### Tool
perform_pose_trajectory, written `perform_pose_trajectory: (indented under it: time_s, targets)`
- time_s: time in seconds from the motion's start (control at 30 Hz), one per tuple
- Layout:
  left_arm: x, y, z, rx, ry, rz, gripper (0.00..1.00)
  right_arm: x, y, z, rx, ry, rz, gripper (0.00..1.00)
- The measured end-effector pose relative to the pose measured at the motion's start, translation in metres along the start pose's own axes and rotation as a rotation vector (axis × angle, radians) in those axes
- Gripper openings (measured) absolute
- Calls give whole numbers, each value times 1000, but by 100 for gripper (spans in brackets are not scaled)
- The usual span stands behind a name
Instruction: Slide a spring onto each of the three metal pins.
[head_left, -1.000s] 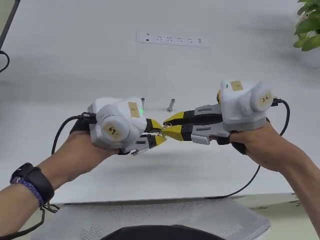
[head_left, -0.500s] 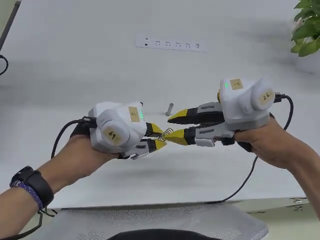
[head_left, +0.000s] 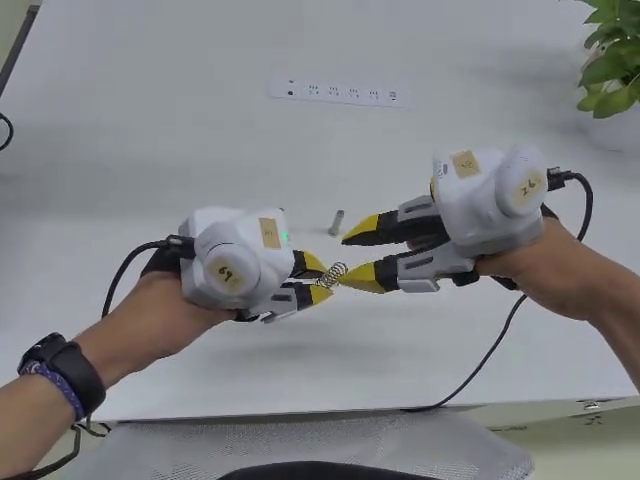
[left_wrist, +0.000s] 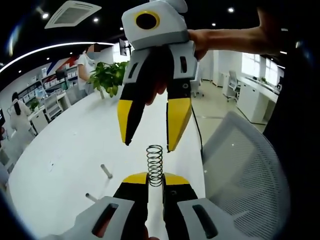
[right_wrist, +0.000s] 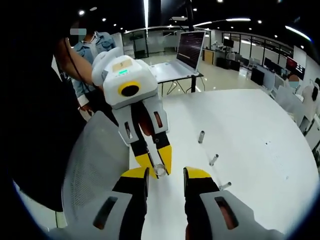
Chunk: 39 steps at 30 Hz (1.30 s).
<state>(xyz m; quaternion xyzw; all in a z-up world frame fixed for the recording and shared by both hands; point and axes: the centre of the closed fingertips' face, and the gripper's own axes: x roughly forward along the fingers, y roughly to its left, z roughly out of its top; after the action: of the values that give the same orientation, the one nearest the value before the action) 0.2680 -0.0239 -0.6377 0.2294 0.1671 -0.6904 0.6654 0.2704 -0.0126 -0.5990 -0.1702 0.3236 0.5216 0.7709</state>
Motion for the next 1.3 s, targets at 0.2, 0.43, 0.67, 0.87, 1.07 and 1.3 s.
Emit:
perform_pose_trajectory:
  time_s: [0.2,0.43,0.67,0.87,1.07,1.3]
  targets:
    - [2,0,2,2,-3,-5,2,-2,-1,-2,-56,58,9,25]
    - [4,-1,7,3,-16,-9,2,-1,2,-3,-107,111,33,24]
    - [5,-2,11,8,-30,-14,2,-1,5,-5,-161,162,59,21]
    - [6,-3,17,15,-41,-18,2,-1,5,-8,-204,203,80,18]
    - [7,-3,21,21,-48,-22,2,0,7,-9,-234,230,96,16]
    - [6,-3,22,28,-48,-25,2,2,10,-12,-276,266,119,9]
